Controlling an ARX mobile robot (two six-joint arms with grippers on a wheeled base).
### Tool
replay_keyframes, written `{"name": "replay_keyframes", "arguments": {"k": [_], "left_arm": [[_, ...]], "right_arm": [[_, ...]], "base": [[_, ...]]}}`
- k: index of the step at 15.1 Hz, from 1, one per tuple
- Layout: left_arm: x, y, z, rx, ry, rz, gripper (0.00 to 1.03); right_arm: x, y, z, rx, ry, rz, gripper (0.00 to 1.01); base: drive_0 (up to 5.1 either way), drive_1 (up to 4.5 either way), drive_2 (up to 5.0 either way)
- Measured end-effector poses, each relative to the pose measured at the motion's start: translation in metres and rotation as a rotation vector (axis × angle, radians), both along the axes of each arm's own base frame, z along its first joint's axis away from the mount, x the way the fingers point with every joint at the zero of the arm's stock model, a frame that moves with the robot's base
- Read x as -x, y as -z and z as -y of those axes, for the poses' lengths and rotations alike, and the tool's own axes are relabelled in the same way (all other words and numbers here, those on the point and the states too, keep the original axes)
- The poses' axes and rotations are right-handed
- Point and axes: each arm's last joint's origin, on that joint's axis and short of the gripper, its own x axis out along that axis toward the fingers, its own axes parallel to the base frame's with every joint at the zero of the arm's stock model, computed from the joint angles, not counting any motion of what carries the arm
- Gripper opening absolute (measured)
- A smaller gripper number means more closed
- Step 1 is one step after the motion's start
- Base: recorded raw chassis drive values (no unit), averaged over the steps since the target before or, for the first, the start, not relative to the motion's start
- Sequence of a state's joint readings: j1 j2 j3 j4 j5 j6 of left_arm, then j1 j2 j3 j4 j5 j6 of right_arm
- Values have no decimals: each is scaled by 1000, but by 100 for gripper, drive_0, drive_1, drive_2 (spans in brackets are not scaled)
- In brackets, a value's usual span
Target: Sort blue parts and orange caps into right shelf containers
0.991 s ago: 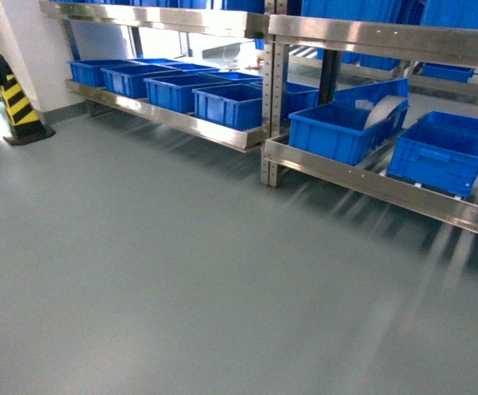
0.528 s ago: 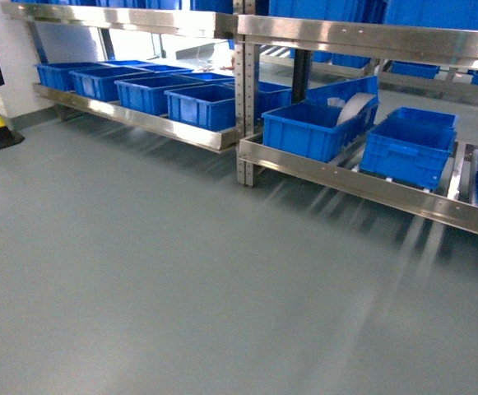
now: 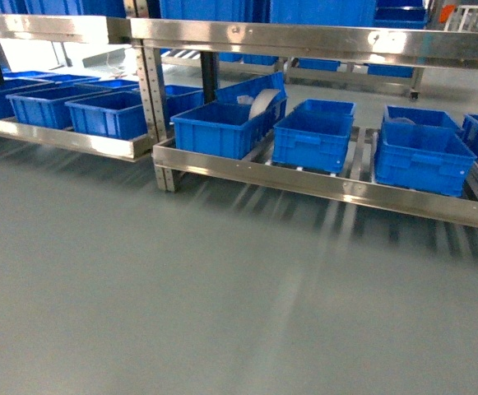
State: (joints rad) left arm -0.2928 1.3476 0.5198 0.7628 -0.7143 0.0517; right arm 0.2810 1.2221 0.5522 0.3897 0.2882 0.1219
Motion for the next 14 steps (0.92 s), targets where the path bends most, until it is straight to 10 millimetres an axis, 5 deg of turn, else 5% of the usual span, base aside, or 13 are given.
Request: {"name": "replay_keyframes", "arguments": {"k": [14], "left_arm": [[0,0,1,0,6,0,41]], "right_arm": [[0,0,0,1,3,0,42]], "base": [[-120,-120,-120]]}}
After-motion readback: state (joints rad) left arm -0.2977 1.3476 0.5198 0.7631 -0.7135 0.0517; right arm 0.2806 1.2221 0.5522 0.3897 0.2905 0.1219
